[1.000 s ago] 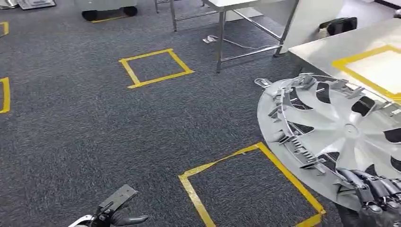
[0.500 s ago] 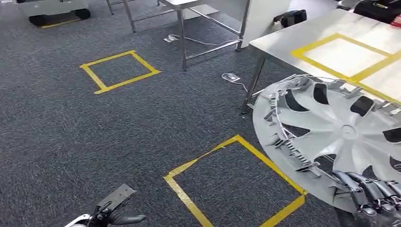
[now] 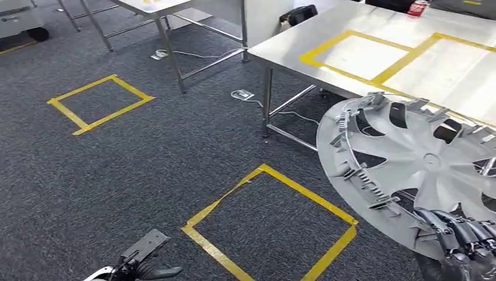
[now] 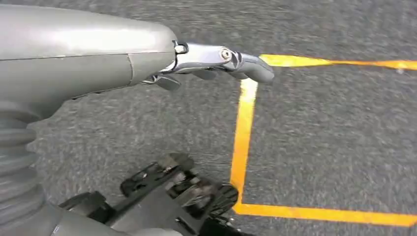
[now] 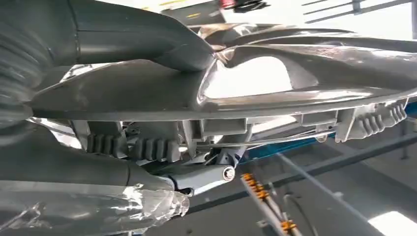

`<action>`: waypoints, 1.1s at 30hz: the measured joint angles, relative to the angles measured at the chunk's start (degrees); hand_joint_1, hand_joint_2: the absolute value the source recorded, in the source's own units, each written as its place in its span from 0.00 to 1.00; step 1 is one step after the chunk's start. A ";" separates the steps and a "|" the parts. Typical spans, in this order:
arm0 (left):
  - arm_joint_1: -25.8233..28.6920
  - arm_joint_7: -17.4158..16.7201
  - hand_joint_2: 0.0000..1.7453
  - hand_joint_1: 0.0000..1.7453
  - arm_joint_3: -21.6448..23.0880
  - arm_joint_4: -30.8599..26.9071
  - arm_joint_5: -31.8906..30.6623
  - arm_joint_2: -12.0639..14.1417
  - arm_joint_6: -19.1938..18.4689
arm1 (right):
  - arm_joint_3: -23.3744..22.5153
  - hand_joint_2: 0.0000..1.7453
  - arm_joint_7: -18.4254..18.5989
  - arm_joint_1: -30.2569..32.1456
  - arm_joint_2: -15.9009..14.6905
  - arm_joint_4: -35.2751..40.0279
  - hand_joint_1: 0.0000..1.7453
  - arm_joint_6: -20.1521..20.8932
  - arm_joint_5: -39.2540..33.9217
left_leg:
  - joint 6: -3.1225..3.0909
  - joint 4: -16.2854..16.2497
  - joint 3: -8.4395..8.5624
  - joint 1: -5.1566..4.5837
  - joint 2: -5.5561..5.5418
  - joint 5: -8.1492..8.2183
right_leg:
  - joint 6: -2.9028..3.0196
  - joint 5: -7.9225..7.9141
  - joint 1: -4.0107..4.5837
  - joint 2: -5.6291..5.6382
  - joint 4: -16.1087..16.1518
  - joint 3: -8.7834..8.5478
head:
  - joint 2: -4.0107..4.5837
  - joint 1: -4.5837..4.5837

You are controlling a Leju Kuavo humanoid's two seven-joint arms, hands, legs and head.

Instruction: Take the parts from the cabinet and place them on the table.

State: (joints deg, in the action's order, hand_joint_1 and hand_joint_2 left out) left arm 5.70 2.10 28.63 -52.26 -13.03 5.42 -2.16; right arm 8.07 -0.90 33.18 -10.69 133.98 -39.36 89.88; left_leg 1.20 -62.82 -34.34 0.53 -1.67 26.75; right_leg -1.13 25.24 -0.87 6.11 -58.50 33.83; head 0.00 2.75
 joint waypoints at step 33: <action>0.69 -0.02 1.00 0.00 0.70 -0.68 0.61 0.50 0.52 | 0.13 1.00 1.70 0.52 0.00 -0.61 1.00 -0.07 0.00 | -0.16 -4.92 -6.36 -0.57 1.99 6.78 | 1.23 5.37 0.91 -4.49 -1.07 -5.26 | 0.00 -0.07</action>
State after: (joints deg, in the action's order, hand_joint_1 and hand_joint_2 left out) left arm 6.40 2.08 29.33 -52.94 -12.41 5.92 -1.64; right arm 8.20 0.81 33.70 -10.69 133.37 -39.43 89.88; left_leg 1.04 -67.73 -40.70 -0.04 0.32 33.53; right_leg 0.11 30.61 0.05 1.61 -59.57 28.56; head 0.00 2.69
